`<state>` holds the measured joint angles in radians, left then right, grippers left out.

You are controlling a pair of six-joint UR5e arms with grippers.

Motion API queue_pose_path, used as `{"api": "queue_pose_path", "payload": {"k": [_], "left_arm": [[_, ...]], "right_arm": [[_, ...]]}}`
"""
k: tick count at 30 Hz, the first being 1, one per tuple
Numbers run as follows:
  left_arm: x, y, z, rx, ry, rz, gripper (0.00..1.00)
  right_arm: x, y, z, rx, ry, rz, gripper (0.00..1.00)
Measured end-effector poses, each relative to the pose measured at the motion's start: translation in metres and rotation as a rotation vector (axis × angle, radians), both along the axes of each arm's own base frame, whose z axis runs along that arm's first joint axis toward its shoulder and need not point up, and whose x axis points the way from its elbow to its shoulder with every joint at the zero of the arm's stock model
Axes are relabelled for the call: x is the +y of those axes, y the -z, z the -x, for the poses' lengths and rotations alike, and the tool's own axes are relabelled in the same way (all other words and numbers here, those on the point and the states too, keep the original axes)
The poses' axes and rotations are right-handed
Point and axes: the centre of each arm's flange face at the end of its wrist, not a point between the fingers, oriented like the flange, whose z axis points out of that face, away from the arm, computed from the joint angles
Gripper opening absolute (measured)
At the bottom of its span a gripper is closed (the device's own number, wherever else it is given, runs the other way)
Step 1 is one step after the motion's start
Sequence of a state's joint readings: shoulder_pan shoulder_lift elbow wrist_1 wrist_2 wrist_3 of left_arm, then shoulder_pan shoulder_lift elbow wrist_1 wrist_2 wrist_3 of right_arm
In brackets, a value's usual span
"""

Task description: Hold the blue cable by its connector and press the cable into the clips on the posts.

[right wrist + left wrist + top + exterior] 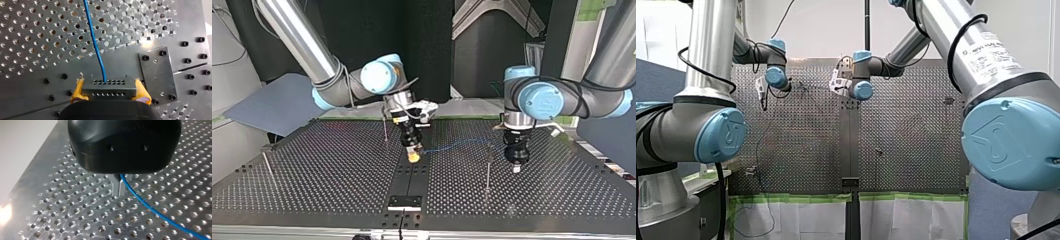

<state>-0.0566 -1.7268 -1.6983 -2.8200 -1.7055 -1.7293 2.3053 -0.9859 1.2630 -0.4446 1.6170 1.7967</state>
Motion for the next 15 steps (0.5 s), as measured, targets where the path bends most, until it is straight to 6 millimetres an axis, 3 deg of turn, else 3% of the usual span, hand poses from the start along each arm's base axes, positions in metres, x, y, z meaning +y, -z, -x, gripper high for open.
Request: {"api": "queue_pose_path", "payload": {"k": [5,15], "left_arm": [[0.000,-0.002,-0.014,0.016,0.022,0.010,0.00],[0.021,0.009,-0.029,0.047,0.008,0.027,0.00]], "right_arm": [[-0.012,-0.001,0.002,-0.006,0.006,0.005,0.00],[-0.038,0.008,0.003,-0.009,0.029,0.004,0.00]]}}
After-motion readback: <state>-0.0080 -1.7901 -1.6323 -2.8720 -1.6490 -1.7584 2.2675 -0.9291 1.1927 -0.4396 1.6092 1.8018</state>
